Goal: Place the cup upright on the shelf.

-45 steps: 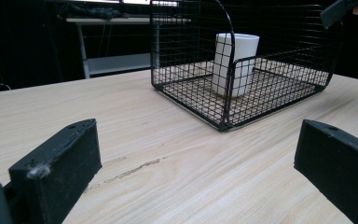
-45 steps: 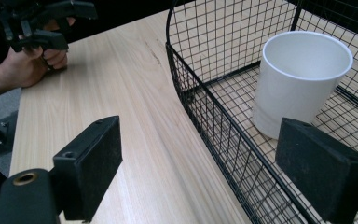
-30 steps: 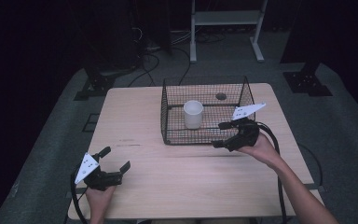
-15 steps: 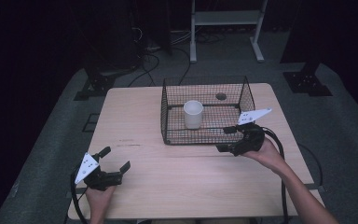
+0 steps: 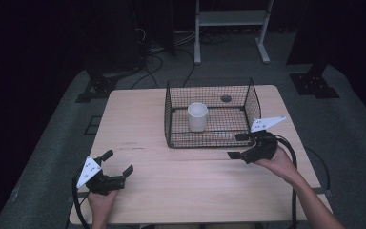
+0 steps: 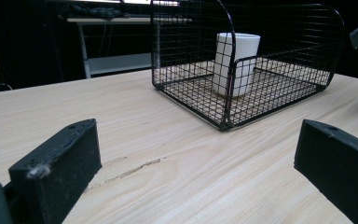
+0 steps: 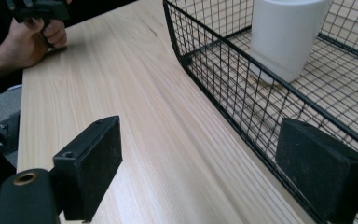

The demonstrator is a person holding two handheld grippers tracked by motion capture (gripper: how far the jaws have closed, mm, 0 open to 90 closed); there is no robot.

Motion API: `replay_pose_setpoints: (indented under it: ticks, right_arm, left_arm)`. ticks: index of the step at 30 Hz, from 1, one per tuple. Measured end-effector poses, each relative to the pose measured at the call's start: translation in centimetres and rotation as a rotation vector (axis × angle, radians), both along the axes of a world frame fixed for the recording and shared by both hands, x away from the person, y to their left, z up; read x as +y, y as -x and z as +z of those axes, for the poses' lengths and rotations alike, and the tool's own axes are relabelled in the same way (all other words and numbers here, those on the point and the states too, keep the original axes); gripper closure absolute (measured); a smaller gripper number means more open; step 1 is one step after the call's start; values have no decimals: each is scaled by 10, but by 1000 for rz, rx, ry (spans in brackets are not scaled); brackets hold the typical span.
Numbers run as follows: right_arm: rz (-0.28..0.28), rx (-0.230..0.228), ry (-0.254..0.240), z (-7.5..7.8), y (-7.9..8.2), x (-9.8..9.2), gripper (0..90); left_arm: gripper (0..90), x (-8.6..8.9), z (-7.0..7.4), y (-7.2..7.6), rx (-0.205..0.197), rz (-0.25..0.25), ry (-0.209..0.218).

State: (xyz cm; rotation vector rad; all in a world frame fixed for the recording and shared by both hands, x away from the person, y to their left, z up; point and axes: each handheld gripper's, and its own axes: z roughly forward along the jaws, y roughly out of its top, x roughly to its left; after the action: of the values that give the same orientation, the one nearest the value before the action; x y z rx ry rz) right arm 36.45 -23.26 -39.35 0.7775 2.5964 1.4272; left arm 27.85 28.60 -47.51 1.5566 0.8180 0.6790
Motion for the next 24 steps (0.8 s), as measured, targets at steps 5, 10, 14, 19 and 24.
replay_pose_setpoints:
  ticks: [5, 10, 14, 19, 24]
  right_arm:
    - [-21, -4, -17, -2, 4, -10, 137]
    - [-37, -6, -22, -4, 6, -16, 137]
    - [-47, 1, -15, -6, 8, -22, 136]
    - [-60, -8, -14, -6, 11, -27, 137]
    - [-75, -3, -23, -13, 15, -33, 137]
  left_arm:
    - [0, 0, 0, 0, -1, 0, -1]
    - [0, 0, 0, 0, 0, 0, -2]
    - [0, 0, 0, 0, -1, 1, -2]
    - [0, 0, 0, 0, 0, 1, -2]
    - [0, 0, 0, 0, -1, 1, -2]
